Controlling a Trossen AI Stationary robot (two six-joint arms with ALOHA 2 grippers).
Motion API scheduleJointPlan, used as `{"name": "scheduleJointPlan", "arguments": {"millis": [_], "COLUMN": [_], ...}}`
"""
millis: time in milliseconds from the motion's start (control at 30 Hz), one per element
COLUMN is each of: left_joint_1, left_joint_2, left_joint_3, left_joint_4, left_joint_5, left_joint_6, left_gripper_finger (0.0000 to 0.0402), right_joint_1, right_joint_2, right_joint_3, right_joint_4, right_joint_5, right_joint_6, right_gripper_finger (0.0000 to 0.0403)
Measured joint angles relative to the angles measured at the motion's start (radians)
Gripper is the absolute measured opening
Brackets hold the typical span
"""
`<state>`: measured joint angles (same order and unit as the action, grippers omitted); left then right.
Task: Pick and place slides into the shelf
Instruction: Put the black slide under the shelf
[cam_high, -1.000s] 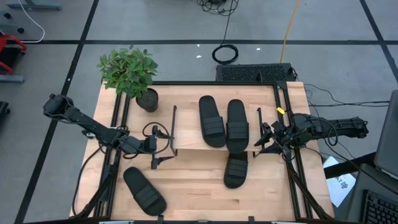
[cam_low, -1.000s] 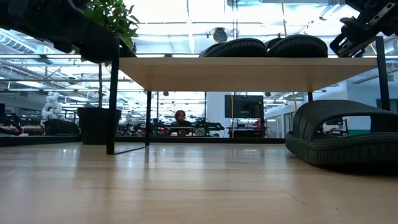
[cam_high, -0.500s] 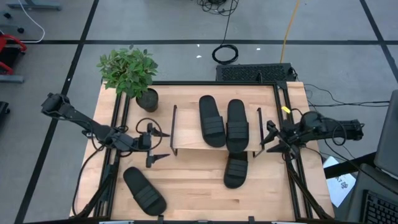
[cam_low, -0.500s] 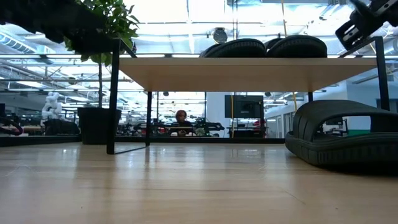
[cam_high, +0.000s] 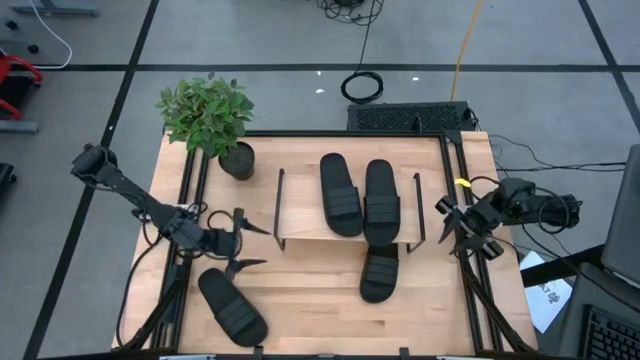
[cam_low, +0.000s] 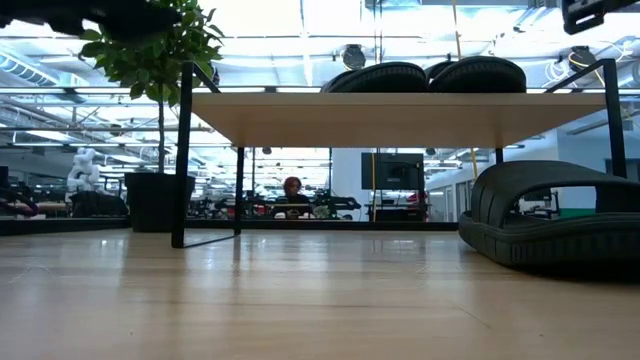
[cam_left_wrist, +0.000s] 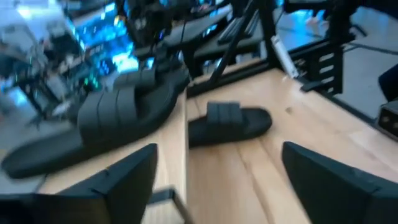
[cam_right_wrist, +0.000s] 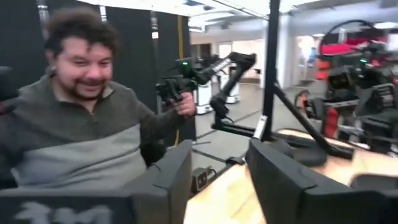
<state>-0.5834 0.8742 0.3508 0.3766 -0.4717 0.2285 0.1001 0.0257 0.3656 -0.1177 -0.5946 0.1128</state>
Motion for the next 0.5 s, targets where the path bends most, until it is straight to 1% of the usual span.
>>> {"name": "scheduleJointPlan", "arguments": {"millis": [100, 200, 233, 333, 400, 433, 500], "left_joint_1": [-0.025, -0.033, -0.034, -0.034, -0.034, -0.034, -0.034], "left_joint_2": [0.000, 0.000, 0.000, 0.003, 0.003, 0.003, 0.003], "left_joint_3": [0.000, 0.000, 0.000, 0.000, 0.000, 0.000, 0.000], "left_joint_4": [0.042, 0.044, 0.044, 0.044, 0.043, 0.043, 0.044], "left_joint_5": [-0.001, -0.005, -0.008, -0.008, -0.008, -0.008, -0.008], "left_joint_6": [0.035, 0.031, 0.029, 0.028, 0.027, 0.025, 0.025], "left_gripper_finger": [0.0268, 0.0188, 0.0160, 0.0083, 0.0036, 0.0019, 0.0009], "right_joint_1": [0.004, 0.033, 0.048, 0.099, 0.137, 0.159, 0.202], "right_joint_2": [0.033, 0.076, 0.091, 0.141, 0.175, 0.193, 0.238], "right_joint_3": [0.000, 0.000, 0.000, 0.000, 0.000, 0.000, 0.000], "right_joint_4": [0.059, 0.121, 0.144, 0.231, 0.285, 0.295, 0.306], "right_joint_5": [-0.067, -0.120, -0.142, -0.211, -0.223, -0.221, -0.202], "right_joint_6": [-0.002, -0.010, -0.026, -0.032, -0.020, -0.020, -0.034], "right_gripper_finger": [0.0093, 0.0027, 0.0014, 0.0007, 0.0003, 0.0001, 0.0001]}}
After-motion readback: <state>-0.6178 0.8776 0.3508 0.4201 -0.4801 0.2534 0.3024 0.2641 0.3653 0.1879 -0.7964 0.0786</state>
